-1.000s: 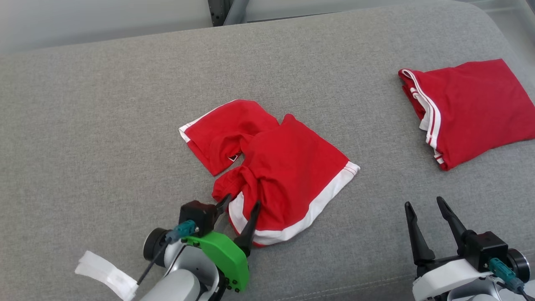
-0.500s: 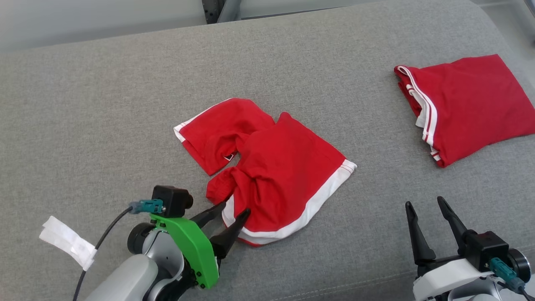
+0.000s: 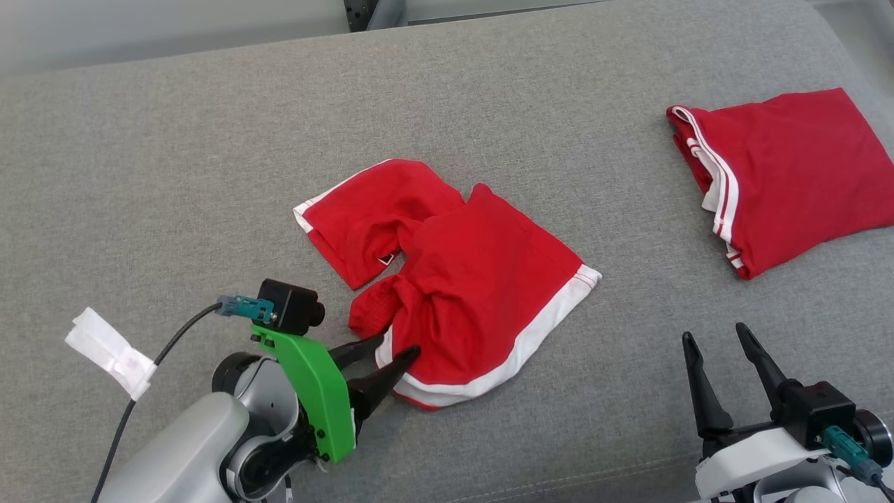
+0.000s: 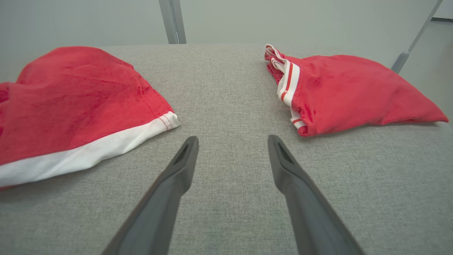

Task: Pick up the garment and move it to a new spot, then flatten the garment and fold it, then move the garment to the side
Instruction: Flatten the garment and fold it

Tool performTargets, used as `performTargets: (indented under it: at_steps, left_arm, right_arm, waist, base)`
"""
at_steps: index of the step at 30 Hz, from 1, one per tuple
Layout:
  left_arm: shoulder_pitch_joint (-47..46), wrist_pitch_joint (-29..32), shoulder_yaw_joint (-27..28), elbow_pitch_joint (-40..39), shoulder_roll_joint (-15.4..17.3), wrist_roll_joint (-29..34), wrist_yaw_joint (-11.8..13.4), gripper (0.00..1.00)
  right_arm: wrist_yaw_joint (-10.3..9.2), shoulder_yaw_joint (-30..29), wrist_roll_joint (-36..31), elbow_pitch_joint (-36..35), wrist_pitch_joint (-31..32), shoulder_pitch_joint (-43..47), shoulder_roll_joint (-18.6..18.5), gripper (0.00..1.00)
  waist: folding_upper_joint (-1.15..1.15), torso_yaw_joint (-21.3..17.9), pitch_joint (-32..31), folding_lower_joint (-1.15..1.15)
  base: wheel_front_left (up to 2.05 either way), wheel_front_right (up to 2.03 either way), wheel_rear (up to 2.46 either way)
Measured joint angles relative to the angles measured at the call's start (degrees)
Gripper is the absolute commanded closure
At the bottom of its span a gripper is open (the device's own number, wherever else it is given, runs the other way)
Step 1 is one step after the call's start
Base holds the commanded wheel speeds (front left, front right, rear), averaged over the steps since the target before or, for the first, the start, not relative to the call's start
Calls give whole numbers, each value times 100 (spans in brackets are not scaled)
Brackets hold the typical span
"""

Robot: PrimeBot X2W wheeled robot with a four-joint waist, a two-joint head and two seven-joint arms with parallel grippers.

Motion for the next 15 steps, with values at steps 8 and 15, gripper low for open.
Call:
performTargets:
  at_steps: [8,15]
  left_arm:
    - [-192,-211,-344,-7,68,-433,0,0]
    - [-426,-415,-764,510,-250,-677,-3,40]
  right_arm:
    - [0,23,1,1,0,3,1,0]
    - [0,41,1,1,0,-2,-1,0]
  waist:
    - [0,-9,26,0]
    - [0,45,83,0]
  base:
    - [0,0,0]
    - [0,0,0]
